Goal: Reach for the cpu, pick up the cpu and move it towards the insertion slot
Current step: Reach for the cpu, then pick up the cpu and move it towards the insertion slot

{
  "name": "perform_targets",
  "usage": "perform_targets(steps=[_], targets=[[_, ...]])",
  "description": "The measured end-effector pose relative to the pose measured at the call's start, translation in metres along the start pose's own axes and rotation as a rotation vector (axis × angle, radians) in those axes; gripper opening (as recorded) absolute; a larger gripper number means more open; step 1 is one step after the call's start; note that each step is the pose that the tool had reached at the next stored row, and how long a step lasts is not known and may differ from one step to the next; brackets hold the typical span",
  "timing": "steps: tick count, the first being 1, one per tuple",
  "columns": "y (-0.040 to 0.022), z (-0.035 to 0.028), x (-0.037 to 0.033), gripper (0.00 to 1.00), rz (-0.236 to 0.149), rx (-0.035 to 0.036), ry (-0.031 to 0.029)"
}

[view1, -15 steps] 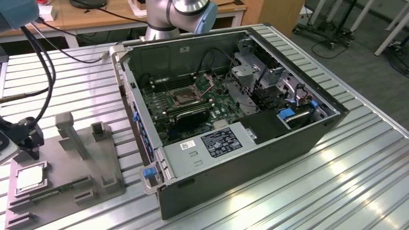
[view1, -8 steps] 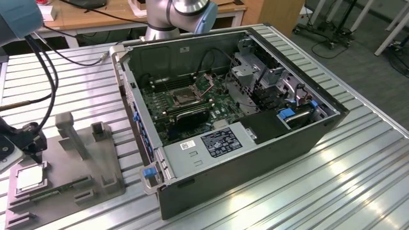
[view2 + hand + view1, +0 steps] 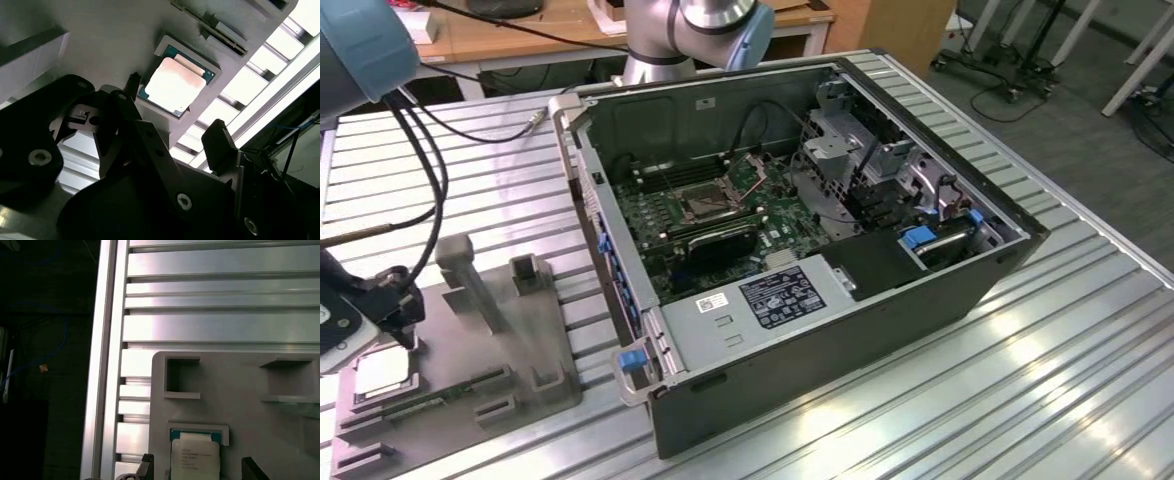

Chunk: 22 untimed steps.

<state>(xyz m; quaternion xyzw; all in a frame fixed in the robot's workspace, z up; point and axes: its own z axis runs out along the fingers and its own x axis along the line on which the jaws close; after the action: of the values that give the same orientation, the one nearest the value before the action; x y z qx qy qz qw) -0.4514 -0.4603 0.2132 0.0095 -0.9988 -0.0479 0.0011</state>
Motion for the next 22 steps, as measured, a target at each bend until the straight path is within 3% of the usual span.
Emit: perform_targets(steps=[11,17,22], targets=[[-0.0003,0.0011,0.0,0.76,0.0,-0.0093,-0.0003],[-0.0013,0.0114,0.0,0.76,0.0,-0.0081,0.0015],[-0.0021,0.0187,0.0,0.76,0.003,-0.0026,0.0014]])
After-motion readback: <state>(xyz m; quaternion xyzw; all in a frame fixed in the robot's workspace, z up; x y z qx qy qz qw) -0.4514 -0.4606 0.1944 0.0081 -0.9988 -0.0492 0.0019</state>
